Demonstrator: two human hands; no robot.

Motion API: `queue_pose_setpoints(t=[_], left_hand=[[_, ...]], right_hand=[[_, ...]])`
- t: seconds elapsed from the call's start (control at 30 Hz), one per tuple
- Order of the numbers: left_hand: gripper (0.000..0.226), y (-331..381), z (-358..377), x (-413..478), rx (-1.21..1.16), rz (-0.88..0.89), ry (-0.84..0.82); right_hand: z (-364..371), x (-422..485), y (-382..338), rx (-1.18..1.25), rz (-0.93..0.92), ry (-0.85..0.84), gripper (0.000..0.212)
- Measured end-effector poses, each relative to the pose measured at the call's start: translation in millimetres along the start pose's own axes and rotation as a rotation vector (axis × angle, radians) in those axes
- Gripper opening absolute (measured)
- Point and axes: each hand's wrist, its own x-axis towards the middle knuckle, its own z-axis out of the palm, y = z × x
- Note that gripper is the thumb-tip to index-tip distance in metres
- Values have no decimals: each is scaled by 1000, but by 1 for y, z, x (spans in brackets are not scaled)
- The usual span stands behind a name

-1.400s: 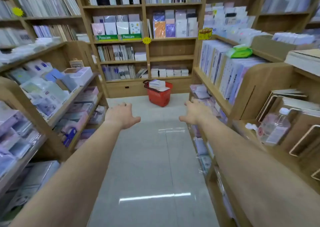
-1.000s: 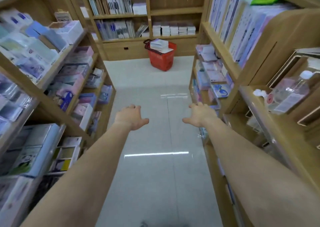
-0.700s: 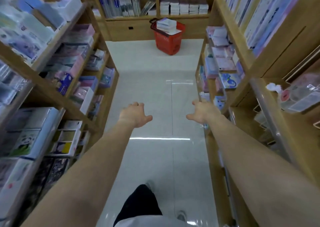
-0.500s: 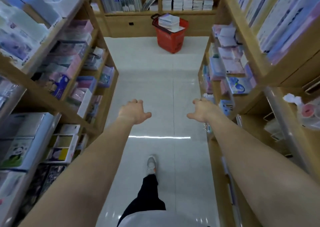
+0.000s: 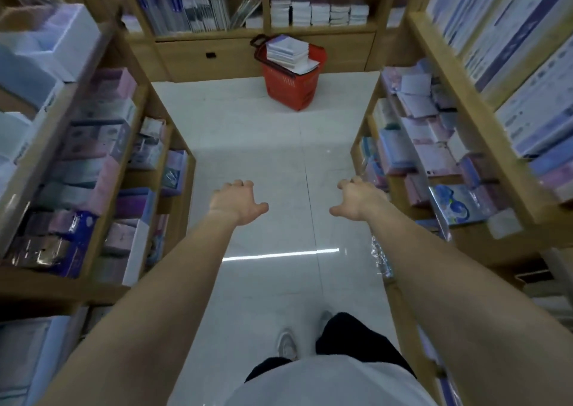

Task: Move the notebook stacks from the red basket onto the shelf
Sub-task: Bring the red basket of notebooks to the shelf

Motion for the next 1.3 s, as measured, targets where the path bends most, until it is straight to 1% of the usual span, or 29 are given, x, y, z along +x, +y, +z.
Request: queue_pose_setpoints(t=[0.13, 0.23, 0.53, 0.77, 0.9, 1.03, 1.17, 1.3], left_hand=[[78, -1, -29, 76, 40, 31, -3], [77, 0, -57, 142, 49, 22, -4], [78, 17, -162, 319, -10, -3, 2], [77, 5, -208, 459, -6, -12, -24], [77, -6, -239, 559, -19, 14, -32], [76, -17, -283, 652, -99, 55, -48], [76, -20, -327, 737, -60, 95, -70], [78, -3, -366, 817, -42, 121, -76]], right_hand=[[-26, 80, -2, 23, -4, -6, 78], [-52, 147, 3, 55, -7, -14, 78], [-165, 329, 23, 79, -26, -18, 78], [-235, 461, 12, 66, -14, -50, 80], [-274, 546, 1, 58, 32, -61, 79], [-328, 618, -11, 59, 92, -75, 76], [-380, 686, -15, 93, 136, -60, 76], [-414, 746, -2, 106, 168, -69, 76]])
